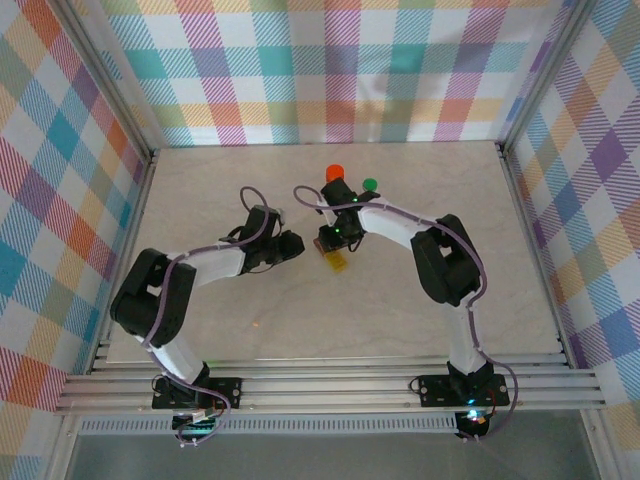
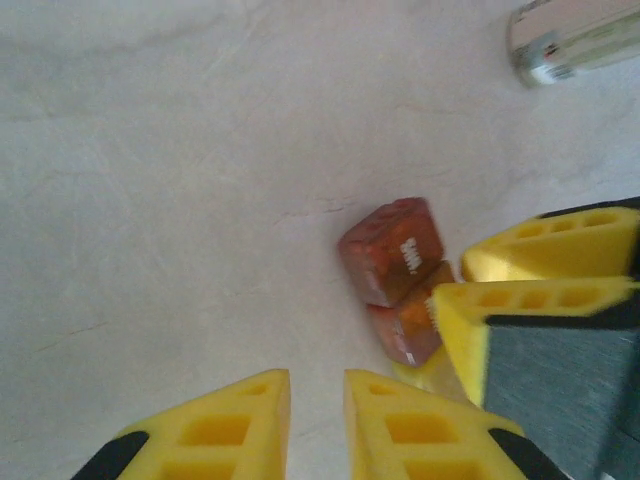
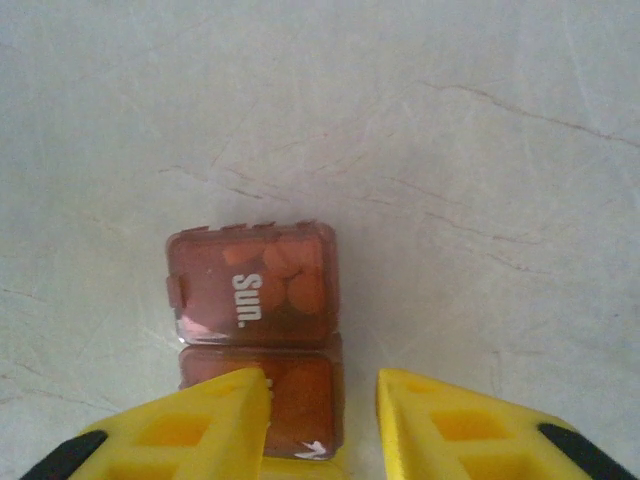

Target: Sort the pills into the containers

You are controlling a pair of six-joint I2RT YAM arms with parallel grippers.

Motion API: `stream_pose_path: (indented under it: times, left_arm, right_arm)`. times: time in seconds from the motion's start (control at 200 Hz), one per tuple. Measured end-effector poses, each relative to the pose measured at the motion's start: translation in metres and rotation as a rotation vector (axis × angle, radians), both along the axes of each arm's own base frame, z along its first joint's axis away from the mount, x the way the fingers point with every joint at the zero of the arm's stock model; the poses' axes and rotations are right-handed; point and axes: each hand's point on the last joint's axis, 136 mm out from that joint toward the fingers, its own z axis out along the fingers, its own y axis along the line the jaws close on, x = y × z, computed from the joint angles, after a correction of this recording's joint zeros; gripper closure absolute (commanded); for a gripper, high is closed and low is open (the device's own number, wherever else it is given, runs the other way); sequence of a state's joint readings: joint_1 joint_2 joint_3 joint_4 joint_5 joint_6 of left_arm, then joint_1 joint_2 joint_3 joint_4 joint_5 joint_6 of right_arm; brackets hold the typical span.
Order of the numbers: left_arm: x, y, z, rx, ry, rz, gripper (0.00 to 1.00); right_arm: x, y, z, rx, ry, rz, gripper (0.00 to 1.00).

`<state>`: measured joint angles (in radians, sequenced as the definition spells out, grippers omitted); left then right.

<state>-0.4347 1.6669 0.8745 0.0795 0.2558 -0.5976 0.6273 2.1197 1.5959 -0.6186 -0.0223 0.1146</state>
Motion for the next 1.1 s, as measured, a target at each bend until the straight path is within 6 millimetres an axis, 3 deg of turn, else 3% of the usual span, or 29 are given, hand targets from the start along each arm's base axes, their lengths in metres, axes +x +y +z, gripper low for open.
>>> stream_pose_path:
  times: [0.21,0.495,0.72,0.915,1.105]
  left_arm:
    - [0.000,0.007,0.036,0.001,-0.081,0.008,0.78]
    - [-0.005,0.034,0.076,0.060,-0.189,0.062,0.78]
    - [-0.021,0.057,0.091,0.107,-0.247,0.107,0.76]
    - [-0.026,0.065,0.099,0.128,-0.272,0.119,0.76]
    - [-0.026,0.066,0.097,0.133,-0.269,0.118,0.76]
  right_arm:
    - [0.001,0.000,0.004,-0.019,0.065,-0.001,0.58]
    - [-0.011,-0.008,0.007,-0.052,0.115,-0.005,0.39]
    - [-0.022,-0.010,0.024,-0.049,0.091,0.033,0.39]
    - [-0.023,-0.010,0.028,-0.063,0.076,0.057,0.40]
    - [-0.009,-0.004,0.038,-0.066,0.041,0.070,0.41]
